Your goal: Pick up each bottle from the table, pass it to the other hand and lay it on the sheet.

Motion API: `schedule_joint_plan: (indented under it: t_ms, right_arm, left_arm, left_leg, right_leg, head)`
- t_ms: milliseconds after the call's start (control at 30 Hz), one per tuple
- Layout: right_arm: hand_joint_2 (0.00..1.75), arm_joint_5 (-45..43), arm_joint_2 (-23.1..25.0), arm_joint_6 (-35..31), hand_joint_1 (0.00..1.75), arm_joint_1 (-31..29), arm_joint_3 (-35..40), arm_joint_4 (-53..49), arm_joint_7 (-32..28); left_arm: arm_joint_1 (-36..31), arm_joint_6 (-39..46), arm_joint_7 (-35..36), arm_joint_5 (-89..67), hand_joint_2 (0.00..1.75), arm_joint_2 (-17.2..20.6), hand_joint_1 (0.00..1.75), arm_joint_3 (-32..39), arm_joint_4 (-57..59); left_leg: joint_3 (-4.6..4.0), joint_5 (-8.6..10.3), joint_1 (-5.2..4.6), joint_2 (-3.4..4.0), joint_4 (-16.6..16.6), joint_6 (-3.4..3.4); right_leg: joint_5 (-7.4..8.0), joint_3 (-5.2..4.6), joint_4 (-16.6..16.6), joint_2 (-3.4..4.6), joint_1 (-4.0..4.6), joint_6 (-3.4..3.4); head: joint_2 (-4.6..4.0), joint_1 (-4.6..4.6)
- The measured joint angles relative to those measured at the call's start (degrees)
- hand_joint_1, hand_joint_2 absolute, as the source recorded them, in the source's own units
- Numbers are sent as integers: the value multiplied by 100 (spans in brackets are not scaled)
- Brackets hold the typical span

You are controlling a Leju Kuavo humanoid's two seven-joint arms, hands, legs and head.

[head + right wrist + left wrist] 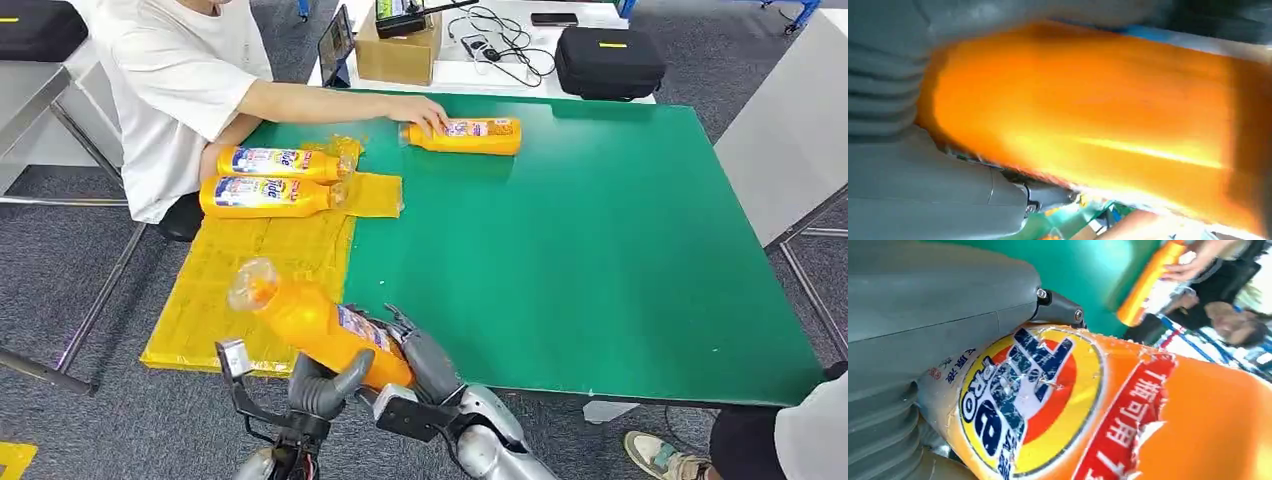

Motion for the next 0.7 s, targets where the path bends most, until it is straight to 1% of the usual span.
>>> schedule_joint_plan:
  t_ms: [67,100,233,267,367,567,700]
  right_arm:
    - [0,-39,20,-11,0,-9,0,39,-22]
    - [0,-48,24,-58,0,-1,0,59,-30]
    - [0,-61,26,-428,0,124,-4,107,-74]
    - [0,-61,22,-468,0,155,-9,112,-87]
    - [0,-57,20,-483,0,190,-42,122,-118]
    - [0,28,72,-431,0,188,-177,181,-179]
    - [0,17,175,-363,0,188,-230,212,-219]
  left_arm:
    - [16,102,-43,-161,175,0,175,37,-50]
    - [11,333,-55,-442,175,0,175,39,-70]
    - [-227,2378,11,-2913,175,44,175,37,93]
    - [-348,2648,-40,-3360,175,74,175,37,195]
    - [-689,2774,-11,-4204,175,149,175,22,448]
    - [-1475,2905,656,-5668,175,363,175,20,1017]
    - [-2120,2922,1019,-6493,175,483,175,158,1716]
  left_leg:
    - [0,0,0,1,0,0]
    - [1,0,0,1,0,0]
    - [0,0,0,-1,0,0]
    - [0,1,0,-2,0,0]
    - [1,3,0,1,0,0]
    - [1,8,0,1,0,2]
    - [3,8,1,3,0,1]
  right_leg:
    - [0,0,0,0,0,0]
    - [0,-2,-1,0,0,0]
    - [0,-4,-1,-1,0,0]
    - [1,-2,-1,-1,0,0]
    - [2,-1,1,0,0,0]
    - [4,0,2,0,0,1]
    - [4,-2,6,0,0,0]
  head:
    - [0,-2]
    - [0,0]
    - [0,-2]
    - [0,-2]
    - [0,0]
    - [0,0]
    - [0,-2]
